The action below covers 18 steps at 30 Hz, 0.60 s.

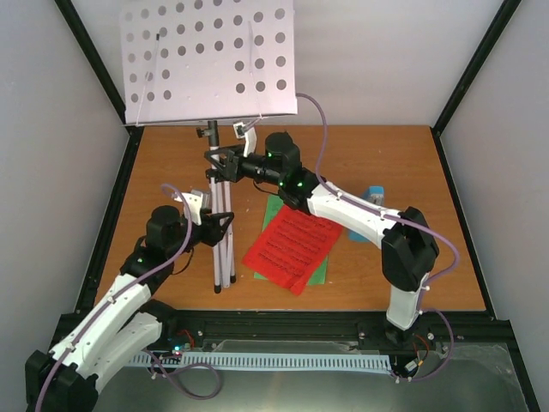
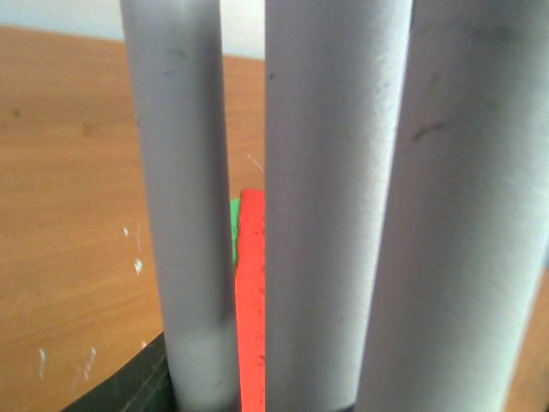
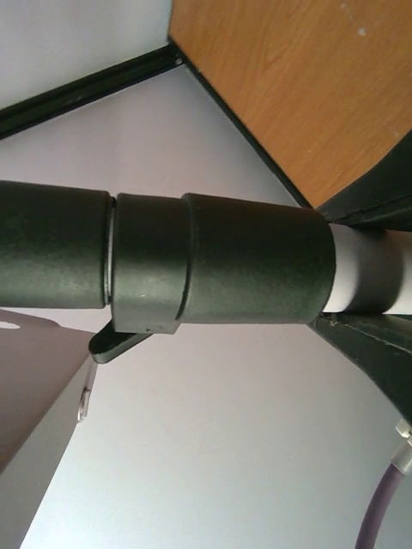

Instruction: Pack up the instrument practice props

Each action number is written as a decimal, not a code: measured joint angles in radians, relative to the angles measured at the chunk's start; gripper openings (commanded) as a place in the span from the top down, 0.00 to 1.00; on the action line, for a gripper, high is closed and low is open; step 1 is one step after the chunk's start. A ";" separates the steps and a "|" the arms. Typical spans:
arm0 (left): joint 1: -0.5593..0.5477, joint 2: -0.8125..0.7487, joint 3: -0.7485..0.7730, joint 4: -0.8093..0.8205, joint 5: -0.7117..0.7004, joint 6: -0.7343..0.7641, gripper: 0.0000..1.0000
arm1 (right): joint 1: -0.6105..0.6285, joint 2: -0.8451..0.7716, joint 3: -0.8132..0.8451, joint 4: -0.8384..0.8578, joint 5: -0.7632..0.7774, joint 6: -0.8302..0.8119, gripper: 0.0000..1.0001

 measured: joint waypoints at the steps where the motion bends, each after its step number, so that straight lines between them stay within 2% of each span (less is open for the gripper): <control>1: 0.000 0.005 0.011 -0.024 0.012 -0.015 1.00 | -0.001 0.002 -0.008 0.002 0.010 0.016 0.97; 9: 0.000 0.091 0.019 -0.192 0.051 -0.158 1.00 | -0.010 0.091 -0.092 0.025 0.087 0.145 0.97; 18: -0.011 0.184 -0.043 -0.237 0.079 -0.227 1.00 | -0.015 0.174 -0.228 0.111 0.095 0.228 0.79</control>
